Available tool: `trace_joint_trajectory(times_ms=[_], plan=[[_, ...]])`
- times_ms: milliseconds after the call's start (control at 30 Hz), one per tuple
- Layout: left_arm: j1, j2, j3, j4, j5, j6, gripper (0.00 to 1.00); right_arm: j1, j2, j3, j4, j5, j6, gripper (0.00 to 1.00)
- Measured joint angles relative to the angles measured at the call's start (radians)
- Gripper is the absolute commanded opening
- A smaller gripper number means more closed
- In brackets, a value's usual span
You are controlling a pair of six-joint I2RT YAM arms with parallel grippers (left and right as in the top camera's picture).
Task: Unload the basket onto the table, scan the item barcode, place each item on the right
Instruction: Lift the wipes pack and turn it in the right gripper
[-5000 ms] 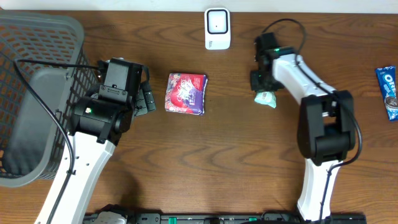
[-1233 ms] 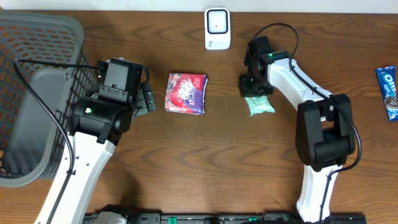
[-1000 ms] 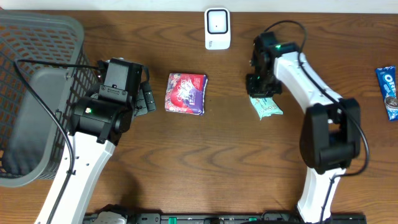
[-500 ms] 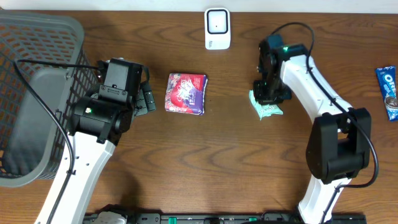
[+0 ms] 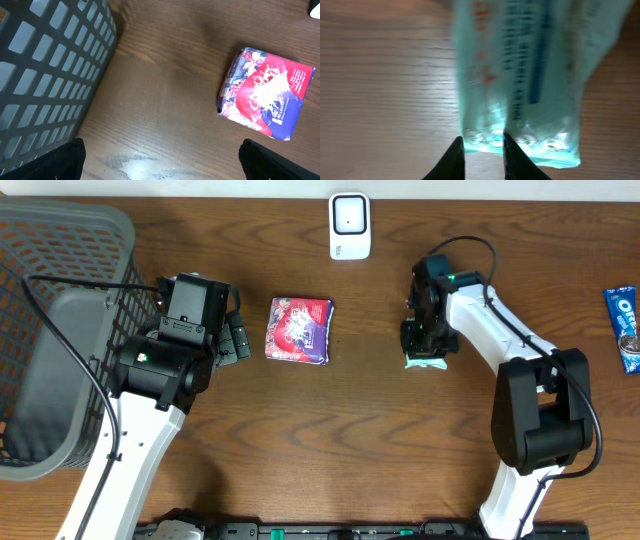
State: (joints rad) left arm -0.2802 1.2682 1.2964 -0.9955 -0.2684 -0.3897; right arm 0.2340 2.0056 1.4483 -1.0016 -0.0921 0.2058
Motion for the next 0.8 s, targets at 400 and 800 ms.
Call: trace_joint_trajectory(times_ms=[400,800], plan=[[0.0,0.0,0.0,0.0,0.0,0.0,0.98,-0.062,0.0,0.272,-0.107,0.056,0.006,0.73],[0.0,0.0,0.0,0.0,0.0,0.0,0.98,-0.25,0.0,0.028,0.134,-0.201,-0.028,0.86]])
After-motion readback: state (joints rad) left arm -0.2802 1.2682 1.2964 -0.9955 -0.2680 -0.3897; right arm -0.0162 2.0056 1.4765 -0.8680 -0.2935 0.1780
